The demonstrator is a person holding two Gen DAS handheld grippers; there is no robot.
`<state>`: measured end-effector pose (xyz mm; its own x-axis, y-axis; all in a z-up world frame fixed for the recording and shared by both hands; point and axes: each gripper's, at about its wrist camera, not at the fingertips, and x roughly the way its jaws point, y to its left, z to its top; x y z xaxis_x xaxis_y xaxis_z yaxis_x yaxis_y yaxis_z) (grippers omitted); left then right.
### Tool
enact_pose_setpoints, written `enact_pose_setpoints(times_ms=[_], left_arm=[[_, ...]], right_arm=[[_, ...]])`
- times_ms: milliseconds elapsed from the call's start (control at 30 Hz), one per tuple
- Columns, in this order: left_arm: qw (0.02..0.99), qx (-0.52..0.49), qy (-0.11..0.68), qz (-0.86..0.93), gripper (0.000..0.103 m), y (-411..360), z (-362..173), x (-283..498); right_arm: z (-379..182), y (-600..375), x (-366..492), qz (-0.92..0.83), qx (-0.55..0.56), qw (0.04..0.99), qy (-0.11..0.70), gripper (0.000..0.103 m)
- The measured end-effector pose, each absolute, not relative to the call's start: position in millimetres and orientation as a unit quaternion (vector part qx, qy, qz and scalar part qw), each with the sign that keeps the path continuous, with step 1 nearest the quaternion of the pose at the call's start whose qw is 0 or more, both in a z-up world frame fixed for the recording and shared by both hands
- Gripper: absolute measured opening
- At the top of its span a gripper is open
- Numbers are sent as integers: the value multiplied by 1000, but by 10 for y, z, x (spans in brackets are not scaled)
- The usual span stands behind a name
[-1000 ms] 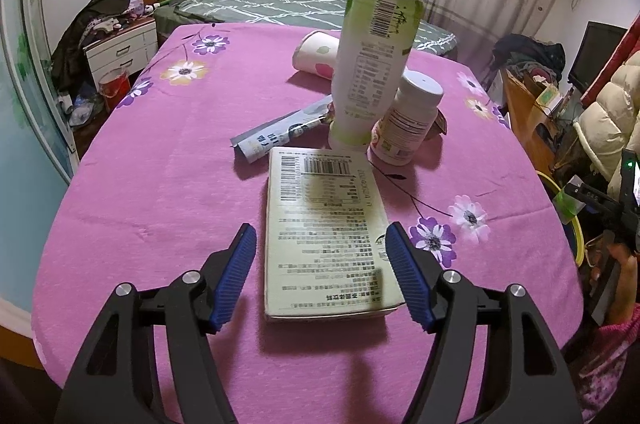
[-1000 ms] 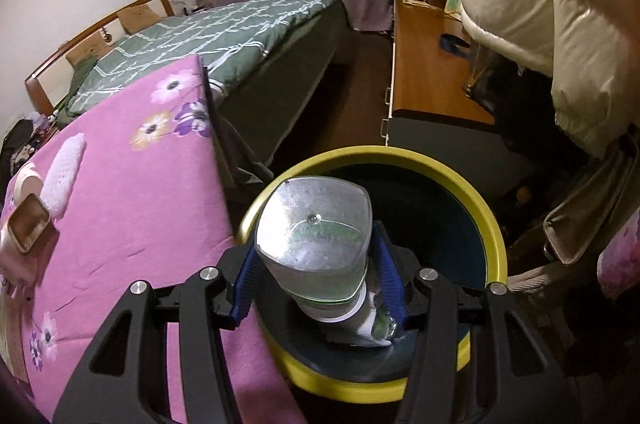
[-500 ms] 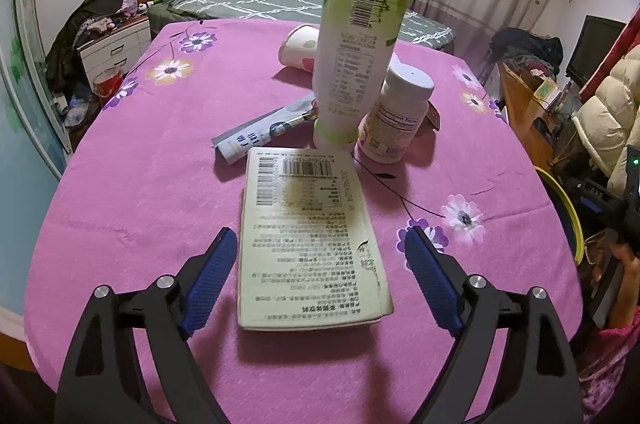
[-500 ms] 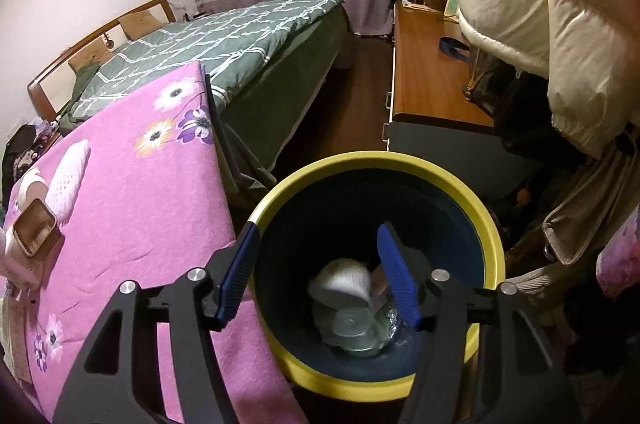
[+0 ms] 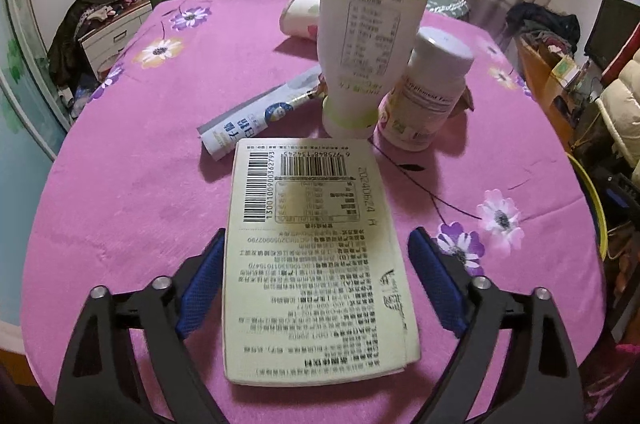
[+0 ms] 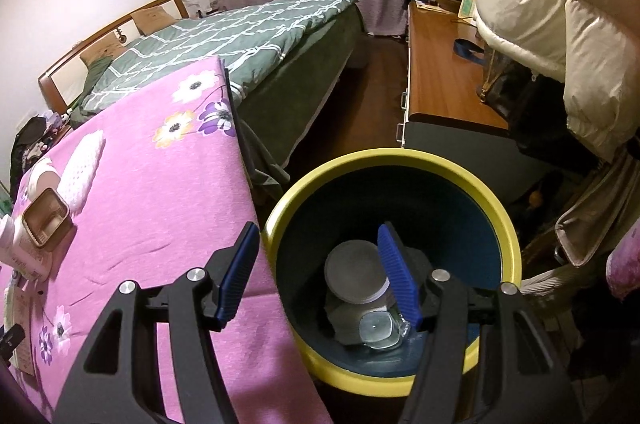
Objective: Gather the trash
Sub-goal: 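Grasp the white cardboard box with the left tool, then carry the cardboard box to the bin and release it with the left tool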
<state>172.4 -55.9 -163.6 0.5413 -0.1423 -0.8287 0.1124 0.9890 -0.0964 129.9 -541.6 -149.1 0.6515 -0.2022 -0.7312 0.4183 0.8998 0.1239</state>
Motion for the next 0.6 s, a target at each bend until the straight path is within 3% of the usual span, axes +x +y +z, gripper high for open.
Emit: enact_pose_setpoints(times_ms=[100, 400, 600], left_arm=[[877, -15, 475, -71, 73, -537, -1654, 1770], [878, -10, 464, -118, 72, -686, -1499, 1605], [880, 12, 435, -192, 72, -1186, -1179, 1460]], right_arm=[[-1498, -5416, 1299, -171, 143, 898, 381, 59], [-1428, -5427, 1185, -167, 142, 902, 372, 59], [-1299, -5525, 959, -182, 133, 908, 354, 59]])
